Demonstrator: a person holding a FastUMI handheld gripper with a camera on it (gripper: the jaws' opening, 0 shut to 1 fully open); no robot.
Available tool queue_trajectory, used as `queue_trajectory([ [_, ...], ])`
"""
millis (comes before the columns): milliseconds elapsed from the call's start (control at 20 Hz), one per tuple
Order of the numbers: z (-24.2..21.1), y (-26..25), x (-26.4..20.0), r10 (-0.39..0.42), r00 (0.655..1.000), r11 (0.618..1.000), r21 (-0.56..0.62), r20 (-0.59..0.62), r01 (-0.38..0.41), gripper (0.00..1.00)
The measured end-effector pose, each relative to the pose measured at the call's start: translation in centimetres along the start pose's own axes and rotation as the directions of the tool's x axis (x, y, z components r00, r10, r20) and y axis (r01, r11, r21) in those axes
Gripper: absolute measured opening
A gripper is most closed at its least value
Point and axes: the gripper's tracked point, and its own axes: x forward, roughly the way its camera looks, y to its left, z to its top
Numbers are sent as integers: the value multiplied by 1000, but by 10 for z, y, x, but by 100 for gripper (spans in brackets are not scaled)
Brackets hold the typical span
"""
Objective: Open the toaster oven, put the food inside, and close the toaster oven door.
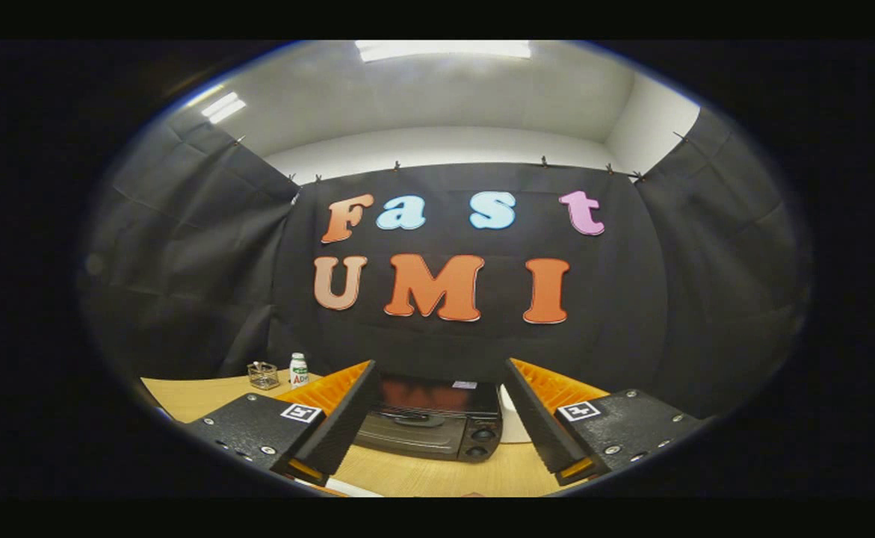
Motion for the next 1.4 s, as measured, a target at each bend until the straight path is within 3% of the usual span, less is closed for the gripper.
queue_trajectory([
  [500, -51, 40, 36, 50, 992, 999, 6, -112, -50, 99],
  [750, -88, 70, 75, 91, 976, 995, 69, -197, -78, 99],
  [1300, -171, 82, 139, 40, 935, 996, 89, -353, -9, 99],
  [1400, -170, 82, 143, 28, 942, 998, 69, -334, -5, 99],
])
